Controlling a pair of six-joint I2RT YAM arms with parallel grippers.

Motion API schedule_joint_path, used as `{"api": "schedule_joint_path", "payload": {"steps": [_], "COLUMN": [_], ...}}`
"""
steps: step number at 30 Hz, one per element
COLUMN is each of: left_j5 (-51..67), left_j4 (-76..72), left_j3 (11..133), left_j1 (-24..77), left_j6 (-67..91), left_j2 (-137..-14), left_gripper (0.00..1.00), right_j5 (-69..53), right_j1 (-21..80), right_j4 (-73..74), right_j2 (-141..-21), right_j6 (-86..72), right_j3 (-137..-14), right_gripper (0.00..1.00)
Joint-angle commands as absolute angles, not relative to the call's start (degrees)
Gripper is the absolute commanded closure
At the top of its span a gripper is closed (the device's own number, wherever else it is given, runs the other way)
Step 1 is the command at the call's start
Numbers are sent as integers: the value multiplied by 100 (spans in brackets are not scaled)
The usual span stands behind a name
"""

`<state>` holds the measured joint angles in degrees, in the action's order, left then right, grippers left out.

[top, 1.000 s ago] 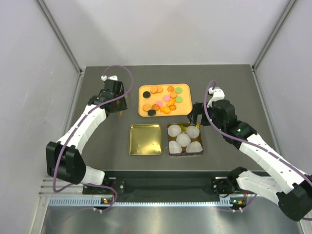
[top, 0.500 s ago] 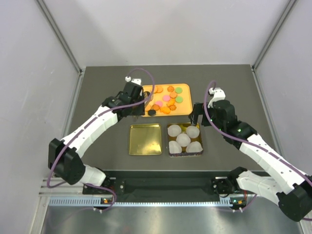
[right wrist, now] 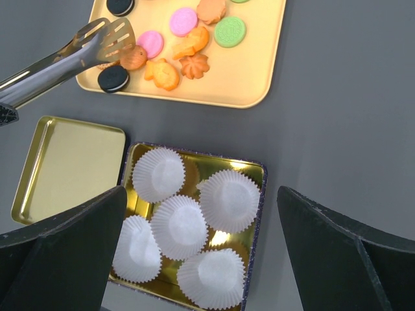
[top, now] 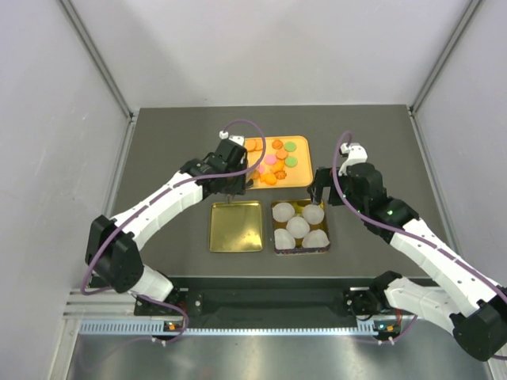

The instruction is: Pack the cookies

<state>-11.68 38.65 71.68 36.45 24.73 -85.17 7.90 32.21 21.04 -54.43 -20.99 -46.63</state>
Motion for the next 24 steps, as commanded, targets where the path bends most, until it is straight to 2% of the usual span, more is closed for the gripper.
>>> {"api": "schedule_joint_path", "payload": {"steps": [1, 24], "left_j5": [-1318, -1318], "left_j4": [3823, 3735], "left_j3": [7198, 7154], "left_j1": [3691, 3762], "left_j6": [2435, 2391], "left_j2": [-8543, -8842], "left_gripper": [56, 53], "right_j5": [888, 826], "right_j1": [3252, 3261], "right_j4": [2013, 2004], "right_j2": [-5335, -5273], "right_j6": [-2092, -2092], "right_j3": [-4843, -4799], "right_gripper": [0, 0]}}
